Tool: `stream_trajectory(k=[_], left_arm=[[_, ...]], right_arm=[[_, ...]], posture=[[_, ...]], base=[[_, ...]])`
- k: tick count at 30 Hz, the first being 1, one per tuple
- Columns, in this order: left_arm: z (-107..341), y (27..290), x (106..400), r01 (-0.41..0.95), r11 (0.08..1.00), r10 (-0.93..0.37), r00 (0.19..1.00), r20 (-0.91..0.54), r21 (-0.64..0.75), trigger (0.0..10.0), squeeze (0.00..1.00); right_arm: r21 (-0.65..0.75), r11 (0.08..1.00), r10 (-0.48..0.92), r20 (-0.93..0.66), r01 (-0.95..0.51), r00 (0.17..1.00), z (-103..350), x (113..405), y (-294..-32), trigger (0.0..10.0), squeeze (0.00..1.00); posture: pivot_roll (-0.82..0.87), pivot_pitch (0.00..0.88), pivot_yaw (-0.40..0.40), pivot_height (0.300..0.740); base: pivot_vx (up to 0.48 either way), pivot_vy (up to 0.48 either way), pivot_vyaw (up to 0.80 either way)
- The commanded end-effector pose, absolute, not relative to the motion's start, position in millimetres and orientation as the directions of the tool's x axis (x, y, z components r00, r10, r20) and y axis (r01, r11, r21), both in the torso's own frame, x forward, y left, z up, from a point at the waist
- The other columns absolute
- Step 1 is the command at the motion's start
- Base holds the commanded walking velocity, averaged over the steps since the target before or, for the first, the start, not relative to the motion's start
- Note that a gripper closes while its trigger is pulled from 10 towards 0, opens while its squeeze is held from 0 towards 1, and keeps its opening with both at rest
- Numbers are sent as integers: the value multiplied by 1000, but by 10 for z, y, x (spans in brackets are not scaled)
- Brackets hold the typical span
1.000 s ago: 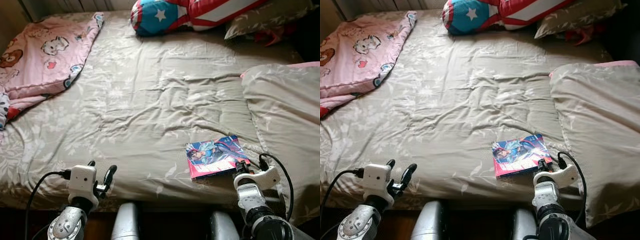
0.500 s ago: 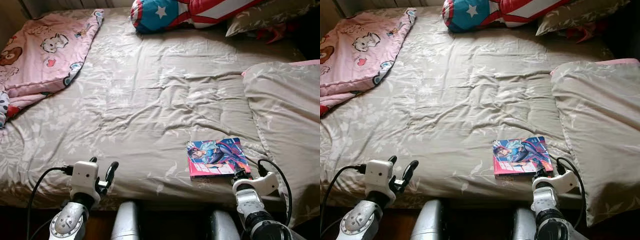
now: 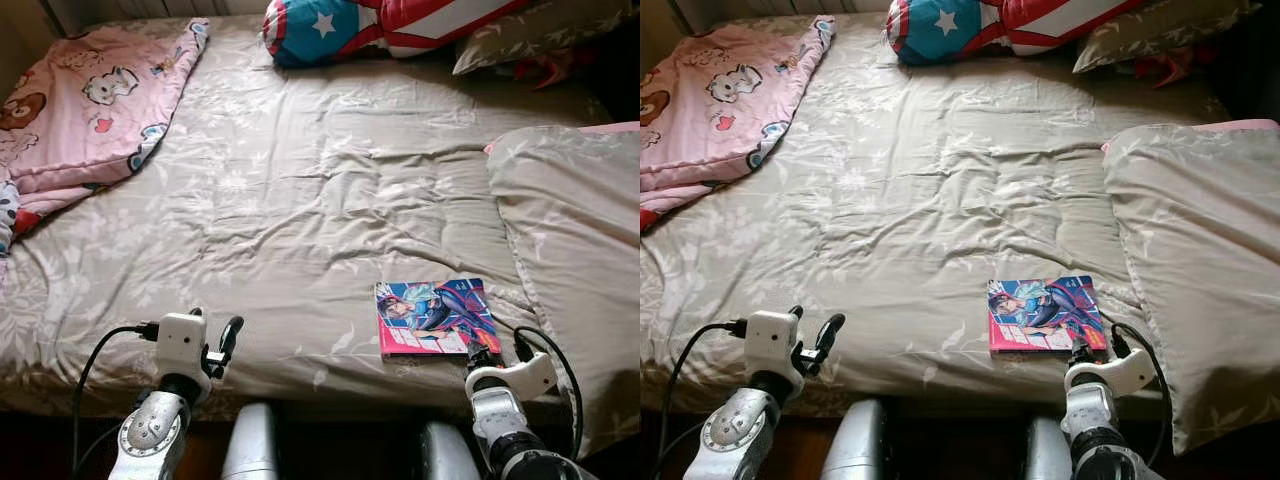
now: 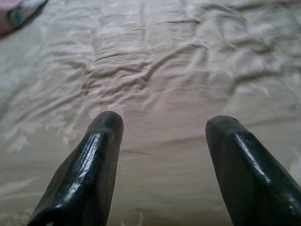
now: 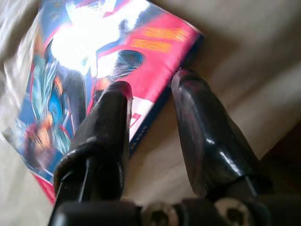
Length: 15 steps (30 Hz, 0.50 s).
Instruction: Clean up the room
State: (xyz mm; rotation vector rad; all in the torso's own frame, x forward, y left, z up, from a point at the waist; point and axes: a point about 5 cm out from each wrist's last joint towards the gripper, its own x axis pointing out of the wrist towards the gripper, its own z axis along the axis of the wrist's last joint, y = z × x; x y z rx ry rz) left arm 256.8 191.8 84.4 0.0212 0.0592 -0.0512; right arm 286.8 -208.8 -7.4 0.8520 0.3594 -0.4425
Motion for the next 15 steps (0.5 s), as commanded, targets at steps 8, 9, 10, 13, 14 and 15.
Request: stream_trajectory(k=[8, 9, 10, 13, 14, 15], left_arm=[[781, 2046, 2728, -29, 1000, 30, 998, -60, 9, 10000, 0], [779, 2056, 2742, -38, 999, 38, 998, -57, 10, 10000, 0], [773, 2056, 2769, -43, 999, 44, 997, -59, 10, 10000, 0], [678, 2173, 2800, -116, 991, 123, 987, -104, 65, 10000, 0], [660, 2182, 2808, -119, 990, 127, 986, -110, 74, 10000, 0], [643, 2188, 2815, -118, 990, 126, 985, -116, 72, 10000, 0]], right_arm=[[311, 929, -110, -287, 201, 952, -2, 2789, -2034, 10000, 0], [280, 944, -98, -274, 177, 957, -6, 2761, -2035, 10000, 0], [263, 951, -91, -270, 164, 959, -3, 2758, -2038, 10000, 0], [282, 936, -139, -250, 209, 958, -40, 2646, -2127, 10000, 0], [294, 933, -137, -251, 210, 958, -46, 2639, -2128, 10000, 0], [301, 931, -134, -248, 208, 959, -48, 2636, -2123, 10000, 0]], posture=[[32, 70, 2, 622], [29, 64, 0, 622], [20, 52, -5, 622], [-14, 16, -12, 622], [-17, 12, -12, 622], [-19, 5, -12, 622]], base=[[0, 0, 0], [0, 0, 0], [0, 0, 0], [0, 0, 0], [0, 0, 0], [0, 0, 0]])
